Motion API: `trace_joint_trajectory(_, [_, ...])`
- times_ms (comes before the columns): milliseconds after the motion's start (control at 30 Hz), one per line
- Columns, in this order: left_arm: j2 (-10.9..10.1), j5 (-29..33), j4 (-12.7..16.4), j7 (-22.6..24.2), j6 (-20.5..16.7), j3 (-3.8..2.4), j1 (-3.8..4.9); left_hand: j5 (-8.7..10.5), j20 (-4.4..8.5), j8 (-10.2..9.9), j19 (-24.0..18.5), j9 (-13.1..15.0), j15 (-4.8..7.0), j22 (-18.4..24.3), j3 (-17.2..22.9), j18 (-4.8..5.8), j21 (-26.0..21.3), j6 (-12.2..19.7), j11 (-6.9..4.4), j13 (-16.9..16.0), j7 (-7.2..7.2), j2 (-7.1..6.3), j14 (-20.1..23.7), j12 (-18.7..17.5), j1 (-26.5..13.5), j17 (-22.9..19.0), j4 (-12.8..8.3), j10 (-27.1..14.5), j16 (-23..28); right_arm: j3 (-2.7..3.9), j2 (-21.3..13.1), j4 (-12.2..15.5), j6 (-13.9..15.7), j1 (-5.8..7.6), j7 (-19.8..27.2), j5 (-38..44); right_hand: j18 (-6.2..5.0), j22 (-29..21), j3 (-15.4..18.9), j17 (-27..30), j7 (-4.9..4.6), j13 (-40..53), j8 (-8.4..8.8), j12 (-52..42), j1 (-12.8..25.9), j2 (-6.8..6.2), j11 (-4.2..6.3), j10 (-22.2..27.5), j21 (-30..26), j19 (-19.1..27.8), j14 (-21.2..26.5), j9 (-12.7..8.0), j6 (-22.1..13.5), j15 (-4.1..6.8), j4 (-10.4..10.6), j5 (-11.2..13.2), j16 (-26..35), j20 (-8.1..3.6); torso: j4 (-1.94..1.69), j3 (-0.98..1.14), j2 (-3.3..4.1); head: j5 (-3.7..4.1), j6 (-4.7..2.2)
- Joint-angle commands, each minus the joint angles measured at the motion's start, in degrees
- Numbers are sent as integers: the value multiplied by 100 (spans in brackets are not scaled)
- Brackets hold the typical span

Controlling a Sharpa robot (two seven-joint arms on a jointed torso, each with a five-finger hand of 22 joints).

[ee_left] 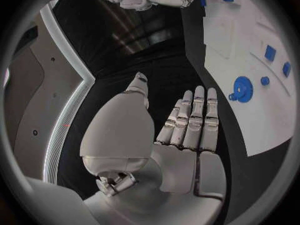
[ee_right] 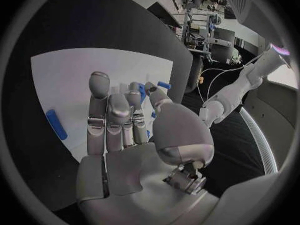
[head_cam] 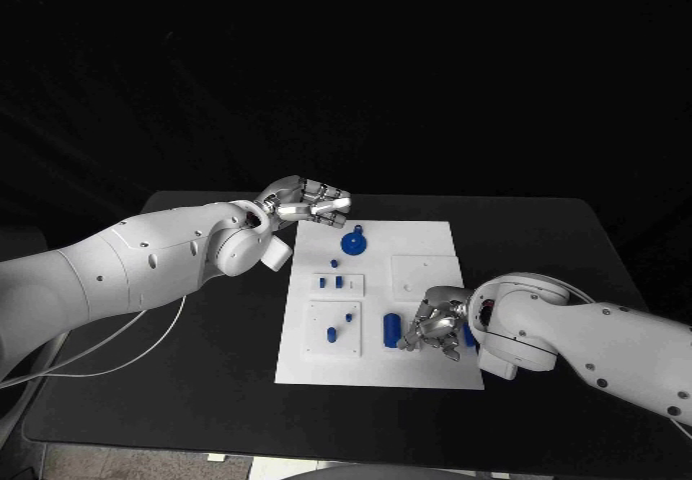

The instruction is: Assemble the parts on the task board

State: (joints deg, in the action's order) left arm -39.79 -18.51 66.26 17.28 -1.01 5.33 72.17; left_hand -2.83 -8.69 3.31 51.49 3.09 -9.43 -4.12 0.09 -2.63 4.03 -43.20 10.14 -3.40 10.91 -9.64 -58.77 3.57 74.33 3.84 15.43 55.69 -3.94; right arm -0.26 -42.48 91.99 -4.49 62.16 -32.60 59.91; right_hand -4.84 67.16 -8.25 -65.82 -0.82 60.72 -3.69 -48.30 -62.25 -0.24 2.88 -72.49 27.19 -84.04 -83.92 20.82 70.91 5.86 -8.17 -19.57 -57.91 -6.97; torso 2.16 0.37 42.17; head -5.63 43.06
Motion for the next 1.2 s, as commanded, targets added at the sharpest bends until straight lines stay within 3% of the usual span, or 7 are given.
trace_joint_trajectory(33, [12, -6, 9, 34, 91, -4, -3, -2, 8, 3, -6, 7, -5, -7, -7, 48, 32, -26, 20, -2, -5, 38, -40, -16, -3, 0, -26, -1, 26, 1, 50, -15, -242, -36, -27, 154, 128, 12, -242, 14, 16, 7, 0, 17, 262, -56, 43, -14, 11, -215, -17, 214, -5, 43, -221, -146, -11, -62, -8, -1, 4, -4, 12])
trace_joint_trajectory(400, [14, -7, 6, 27, 100, -4, -3, -2, 8, 3, -6, 7, -5, -7, -7, 48, 32, -26, 20, -2, -5, 38, -40, -16, -3, 0, -26, -1, 26, 1, 162, -128, -106, -107, -114, 244, 121, 8, -249, 12, 33, 33, 0, -7, 296, 2, 54, -31, 5, -221, -18, 304, 7, 52, -143, -283, -23, -67, -7, -8, 0, 3, 36])
trace_joint_trajectory(500, [14, -7, 4, 16, 114, -3, -3, -2, 6, 2, -12, 7, -7, -6, -3, 50, 32, -27, 19, -2, -3, 47, -35, -15, -15, 0, -40, -1, 26, 1, 176, -184, -90, -114, -174, 249, 119, 5, -559, 11, 30, 39, 2, -2, 364, 268, 58, -33, 9, -225, -17, 346, -42, 55, -91, 272, -30, -75, -8, -6, 1, 15, 53])
trace_joint_trajectory(833, [11, -17, 1, -27, 146, -3, -3, -2, 6, 2, -12, 7, -7, -6, -3, 50, 32, -27, 19, -2, -3, 47, -35, -15, -15, 0, -40, -1, 26, 1, 183, -315, -126, -123, -304, 246, 111, -12, -1659, 35, 4, 60, -3, 9, 722, 216, 48, -48, 18, -221, -14, 611, -83, 46, -229, 442, -32, -61, 0, -3, 2, 60, 57])
trace_joint_trajectory(900, [11, -30, 1, -45, 159, -3, -3, -2, 6, 3, -14, 7, -7, -7, 2, 50, 33, -31, 19, -2, -4, 58, -35, -15, -15, 1, -49, 1, 26, 1, 187, -335, -142, -123, -310, 234, 112, -17, -1890, 38, 3, 68, 2, 8, 856, 322, 46, -46, 17, -220, -13, 628, -99, 46, -136, 1005, -35, -62, 2, -1, 2, 47, 56])
trace_joint_trajectory(967, [10, -42, 1, -55, 166, -3, -3, -2, 6, 4, -15, 7, -7, -7, 6, 49, 33, -34, 19, -2, -5, 67, -35, -15, -15, 1, -55, 2, 25, 1, 190, -341, -174, -124, -312, 224, 109, -19, -2209, 42, -1, 83, -5, -5, 1057, 240, 43, -50, 26, -221, -12, 649, -81, 43, -202, 1055, -36, -58, 0, -1, 2, 43, 57])
trace_joint_trajectory(1200, [6, -72, 2, -77, 176, -3, -3, -2, 5, 4, -14, 7, -6, -8, 20, 48, 36, -34, 19, -2, -5, 90, -38, -15, -35, 2, -109, 1, 25, 1, 193, -336, -323, -125, -314, 180, 118, -27, -1788, 55, 13, 75, -1, 15, 912, 193, 42, -48, 20, -215, -9, 720, -91, 44, -287, 741, -28, -58, -2, -2, 1, 30, 66])
